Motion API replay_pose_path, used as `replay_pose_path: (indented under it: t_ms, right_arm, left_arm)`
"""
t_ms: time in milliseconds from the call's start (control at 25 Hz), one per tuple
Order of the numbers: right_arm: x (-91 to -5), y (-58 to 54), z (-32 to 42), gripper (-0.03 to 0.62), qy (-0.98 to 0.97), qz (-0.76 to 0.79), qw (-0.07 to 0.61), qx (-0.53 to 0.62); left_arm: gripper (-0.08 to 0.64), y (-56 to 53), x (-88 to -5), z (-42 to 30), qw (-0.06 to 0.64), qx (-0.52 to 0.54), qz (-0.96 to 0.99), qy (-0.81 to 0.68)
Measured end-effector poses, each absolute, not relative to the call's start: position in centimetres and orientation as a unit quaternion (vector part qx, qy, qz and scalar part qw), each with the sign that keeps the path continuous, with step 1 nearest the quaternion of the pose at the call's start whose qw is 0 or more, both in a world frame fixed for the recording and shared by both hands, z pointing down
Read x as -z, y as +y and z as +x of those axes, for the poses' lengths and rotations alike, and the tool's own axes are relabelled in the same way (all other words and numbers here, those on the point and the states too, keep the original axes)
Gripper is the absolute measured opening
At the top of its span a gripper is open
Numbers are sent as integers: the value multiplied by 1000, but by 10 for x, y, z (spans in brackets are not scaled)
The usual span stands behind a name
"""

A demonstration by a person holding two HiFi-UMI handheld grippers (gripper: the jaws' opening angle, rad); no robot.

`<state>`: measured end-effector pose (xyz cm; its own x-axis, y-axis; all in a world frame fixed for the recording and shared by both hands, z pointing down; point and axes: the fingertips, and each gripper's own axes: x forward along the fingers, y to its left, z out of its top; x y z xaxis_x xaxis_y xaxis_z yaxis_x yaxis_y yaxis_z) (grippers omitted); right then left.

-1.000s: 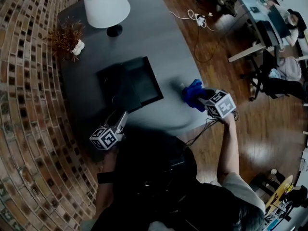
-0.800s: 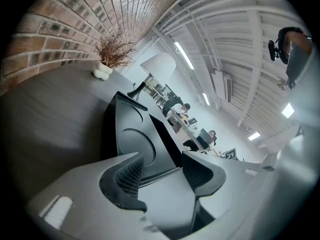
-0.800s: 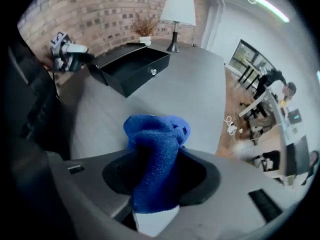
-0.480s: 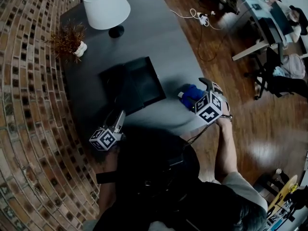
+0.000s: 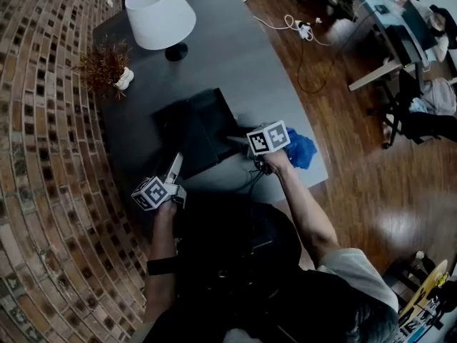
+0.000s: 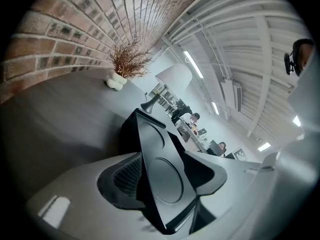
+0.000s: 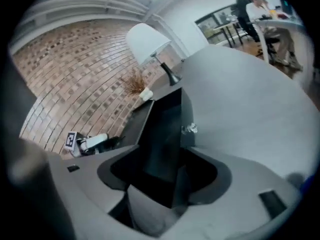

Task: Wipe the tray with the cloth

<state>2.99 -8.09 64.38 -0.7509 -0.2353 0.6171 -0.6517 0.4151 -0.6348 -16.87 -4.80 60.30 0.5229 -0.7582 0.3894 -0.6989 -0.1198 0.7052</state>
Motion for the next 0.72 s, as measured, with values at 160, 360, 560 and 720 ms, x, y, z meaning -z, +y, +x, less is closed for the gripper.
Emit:
replay_pose_path:
  t_ms: [160,360,560,720]
  right_arm:
    - [-638,-66,-11,285,-838,202,243,-445]
    - [-641,-43,-65,291,-850,154,262,-430]
    - [-642,-42,-69,287,-852,155,267,-423]
    - [-642,-41,-68,287,-854,162,263,-418]
  left_arm:
    - [247,-50,-600,-170,455,47,750,-478]
    - [250,-48,-601,-168,458,50,747,-480]
    - [252,-50,-600,-170,458,55,742,-486]
    - [252,-50,-598,-169,457,58,743,-485]
